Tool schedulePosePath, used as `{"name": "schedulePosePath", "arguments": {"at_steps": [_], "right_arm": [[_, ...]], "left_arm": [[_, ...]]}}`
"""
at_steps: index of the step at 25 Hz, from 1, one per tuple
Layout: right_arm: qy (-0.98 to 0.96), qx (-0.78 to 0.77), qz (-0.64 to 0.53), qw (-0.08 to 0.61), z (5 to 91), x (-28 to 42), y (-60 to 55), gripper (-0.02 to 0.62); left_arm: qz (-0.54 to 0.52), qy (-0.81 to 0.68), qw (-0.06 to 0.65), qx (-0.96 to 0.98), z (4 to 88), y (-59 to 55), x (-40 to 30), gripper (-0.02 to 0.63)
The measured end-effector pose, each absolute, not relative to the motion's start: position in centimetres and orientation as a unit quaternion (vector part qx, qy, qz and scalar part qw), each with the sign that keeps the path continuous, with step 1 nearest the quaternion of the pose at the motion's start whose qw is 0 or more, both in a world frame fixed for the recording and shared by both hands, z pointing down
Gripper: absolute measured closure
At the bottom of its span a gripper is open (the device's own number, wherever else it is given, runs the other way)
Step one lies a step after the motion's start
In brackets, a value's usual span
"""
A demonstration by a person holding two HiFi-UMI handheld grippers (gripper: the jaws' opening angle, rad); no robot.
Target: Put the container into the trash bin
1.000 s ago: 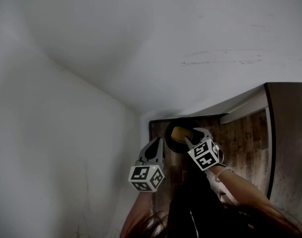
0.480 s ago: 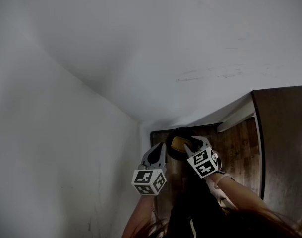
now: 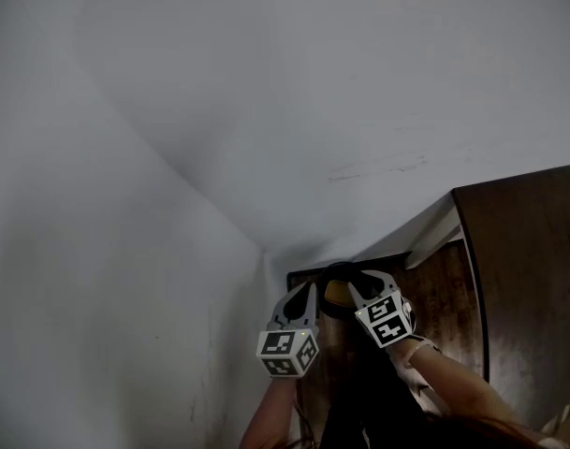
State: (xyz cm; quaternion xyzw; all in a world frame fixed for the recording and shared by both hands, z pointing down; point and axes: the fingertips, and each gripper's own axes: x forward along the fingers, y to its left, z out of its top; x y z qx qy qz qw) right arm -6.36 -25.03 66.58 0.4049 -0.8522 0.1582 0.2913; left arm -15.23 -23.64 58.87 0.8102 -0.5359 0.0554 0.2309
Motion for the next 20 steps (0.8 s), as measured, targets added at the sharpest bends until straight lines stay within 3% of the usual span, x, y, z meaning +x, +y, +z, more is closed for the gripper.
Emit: {"name": "schedulePosePath", "arguments": {"at_steps": [20], "right_arm": [[-0.854, 0.463, 0.107, 0.210, 52.7, -5.7, -19.8, 0.551]], "left_arm": [[0.029, -0.538, 0.177, 0.824, 47.3, -17.9, -15.1, 0.586]]}}
